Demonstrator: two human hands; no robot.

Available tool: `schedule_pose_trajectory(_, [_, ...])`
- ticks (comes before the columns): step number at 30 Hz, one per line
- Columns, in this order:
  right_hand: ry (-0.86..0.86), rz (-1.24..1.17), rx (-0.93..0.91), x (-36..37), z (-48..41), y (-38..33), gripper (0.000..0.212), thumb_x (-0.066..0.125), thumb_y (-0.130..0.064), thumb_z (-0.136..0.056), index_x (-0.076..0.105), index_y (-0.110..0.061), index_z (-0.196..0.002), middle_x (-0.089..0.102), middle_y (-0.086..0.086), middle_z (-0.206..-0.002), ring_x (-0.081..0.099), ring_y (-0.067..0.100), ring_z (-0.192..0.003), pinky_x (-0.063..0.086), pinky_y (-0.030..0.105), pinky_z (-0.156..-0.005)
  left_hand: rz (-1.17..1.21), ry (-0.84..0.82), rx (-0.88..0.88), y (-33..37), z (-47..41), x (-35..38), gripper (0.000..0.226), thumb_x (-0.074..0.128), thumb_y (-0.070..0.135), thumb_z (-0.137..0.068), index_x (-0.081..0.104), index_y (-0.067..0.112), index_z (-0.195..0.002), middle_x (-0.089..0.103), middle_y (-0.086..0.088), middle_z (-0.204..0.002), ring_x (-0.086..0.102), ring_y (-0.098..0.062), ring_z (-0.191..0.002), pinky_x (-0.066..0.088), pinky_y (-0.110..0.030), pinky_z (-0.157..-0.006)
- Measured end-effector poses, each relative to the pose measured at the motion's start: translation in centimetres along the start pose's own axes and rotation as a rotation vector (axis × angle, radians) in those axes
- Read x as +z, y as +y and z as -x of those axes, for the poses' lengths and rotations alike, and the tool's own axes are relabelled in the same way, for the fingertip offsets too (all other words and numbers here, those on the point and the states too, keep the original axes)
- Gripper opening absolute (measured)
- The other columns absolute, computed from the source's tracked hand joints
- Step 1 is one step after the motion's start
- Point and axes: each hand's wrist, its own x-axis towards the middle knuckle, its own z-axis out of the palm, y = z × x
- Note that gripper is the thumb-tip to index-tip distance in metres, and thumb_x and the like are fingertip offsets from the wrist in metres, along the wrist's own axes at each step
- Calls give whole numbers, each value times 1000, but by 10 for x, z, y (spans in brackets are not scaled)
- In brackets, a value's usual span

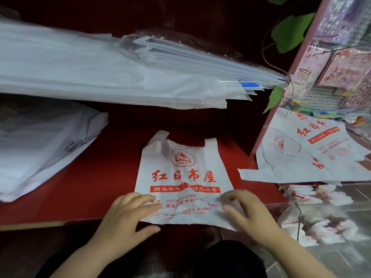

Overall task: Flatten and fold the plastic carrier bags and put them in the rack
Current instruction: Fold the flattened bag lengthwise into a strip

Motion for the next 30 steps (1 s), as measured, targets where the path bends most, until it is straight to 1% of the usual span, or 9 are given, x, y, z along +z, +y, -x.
schedule_pose_trajectory(4, [175, -15, 431, -6, -27, 13, 31, 60, -27, -87, 60, -7, -110, 64, 3, -104, 57, 18, -96, 36, 21, -75, 345, 106, -145, 1, 5, -11, 50, 27, 76, -81, 65, 48, -93, 57, 42, -94, 44, 12, -98, 33, -20, -84])
schedule_pose_trajectory(8, [-57, 191, 643, 3, -61, 11, 26, 59, -38, -84, 55, -13, -91, 60, 4, -89, 57, 26, -92, 39, 30, -73, 484, 290, -589, 4, -23, -27, 38, 49, 52, -81, 72, 22, -83, 62, 14, -79, 55, -10, -86, 36, -23, -73])
schedule_pose_trajectory(10, [-145, 343, 683, 8, -70, 7, 34, 60, -42, -82, 53, -12, -94, 59, 4, -93, 58, 25, -91, 40, 31, -74, 375, 179, -771, -6, -39, -31, 25, 56, 37, -88, 67, 17, -95, 64, 1, -96, 56, -19, -94, 38, -28, -77])
schedule_pose_trajectory(13, [-171, 342, 759, 8, -78, 3, 33, 62, -39, -82, 52, -12, -97, 57, 3, -93, 54, 23, -87, 38, 31, -76, 318, -38, -886, -18, -61, -31, 42, 55, 41, -88, 59, 11, -119, 61, -6, -116, 54, -23, -109, 39, -29, -82])
schedule_pose_trajectory(16, [-209, 179, 807, 7, -82, 8, 27, 66, -32, -80, 53, -10, -88, 58, 5, -86, 57, 24, -84, 43, 31, -74, 218, -234, -924, -20, -80, -30, 50, 61, 44, -84, 55, 11, -121, 59, -6, -118, 55, -24, -109, 42, -29, -81])
schedule_pose_trajectory(21, [-220, 61, 809, 2, -80, 13, 23, 64, -15, -79, 47, -10, -64, 48, 3, -66, 47, 19, -63, 38, 25, -61, 204, -382, -900, -24, -92, -27, 24, 71, 39, -77, 59, 20, -85, 62, 0, -98, 59, -22, -100, 46, -35, -90])
schedule_pose_trajectory(24, [-128, -50, 747, 2, -74, 13, 27, 61, -7, -77, 41, -14, -61, 45, -1, -62, 43, 14, -59, 37, 24, -58, 369, -320, -885, -31, -88, -24, 21, 77, 25, -72, 56, 21, -70, 63, -3, -95, 60, -22, -97, 48, -36, -89])
schedule_pose_trajectory(28, [41, -389, 708, -9, -65, 7, 22, 59, -2, -80, 43, -12, -69, 52, 4, -72, 50, 17, -67, 40, 23, -59, 671, -113, -865, -30, -80, -31, 19, 72, 5, -76, 58, 15, -67, 60, -1, -74, 57, -14, -71, 42, -20, -59])
schedule_pose_trajectory(30, [-6, -621, 725, -17, -64, 1, 13, 61, -4, -83, 50, -10, -80, 61, 7, -80, 59, 21, -72, 47, 26, -62, 868, -54, -899, -27, -79, -35, 17, 67, 0, -79, 56, 10, -70, 61, -4, -72, 58, -15, -66, 43, -20, -56])
